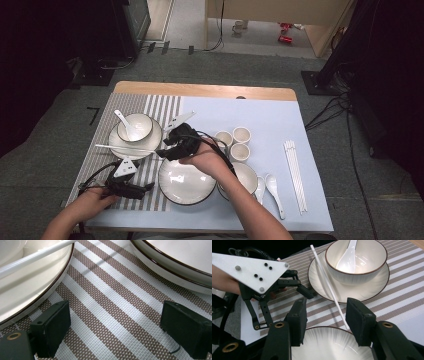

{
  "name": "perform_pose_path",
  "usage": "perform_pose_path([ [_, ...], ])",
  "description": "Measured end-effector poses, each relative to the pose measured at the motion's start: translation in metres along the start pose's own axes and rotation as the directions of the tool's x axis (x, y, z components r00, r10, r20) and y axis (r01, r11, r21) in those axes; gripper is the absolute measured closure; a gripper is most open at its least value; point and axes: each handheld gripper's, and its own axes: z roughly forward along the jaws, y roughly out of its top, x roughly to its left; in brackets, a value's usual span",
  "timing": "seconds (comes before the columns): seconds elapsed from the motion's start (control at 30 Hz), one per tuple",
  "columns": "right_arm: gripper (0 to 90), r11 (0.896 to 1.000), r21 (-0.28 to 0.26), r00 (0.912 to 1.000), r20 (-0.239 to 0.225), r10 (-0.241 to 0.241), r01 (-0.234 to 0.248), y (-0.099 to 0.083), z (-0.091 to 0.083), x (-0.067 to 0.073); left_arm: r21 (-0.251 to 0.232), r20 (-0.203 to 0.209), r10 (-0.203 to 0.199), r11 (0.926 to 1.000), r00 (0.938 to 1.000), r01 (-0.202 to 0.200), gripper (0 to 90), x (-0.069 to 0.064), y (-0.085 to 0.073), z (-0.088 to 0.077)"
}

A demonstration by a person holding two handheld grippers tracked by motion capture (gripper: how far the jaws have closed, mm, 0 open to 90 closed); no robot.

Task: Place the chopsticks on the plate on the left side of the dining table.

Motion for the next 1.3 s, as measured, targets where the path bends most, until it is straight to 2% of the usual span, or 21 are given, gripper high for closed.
perform_pose_path([
  [0.83,49.4,0.999,-0.03,0.9989,0.045,0.015,-0.013,-0.022,-0.039,-0.005,0.002,0.0,0.001,1.0,1.0,-0.001,9.5,0.0,0.0,0.0],
  [1.3,49.0,0.998,-0.04,0.9963,0.076,0.04,-0.038,-0.043,-0.06,-0.013,0.002,0.0,0.002,1.0,1.0,-0.002,9.5,0.0,0.0,0.0],
])
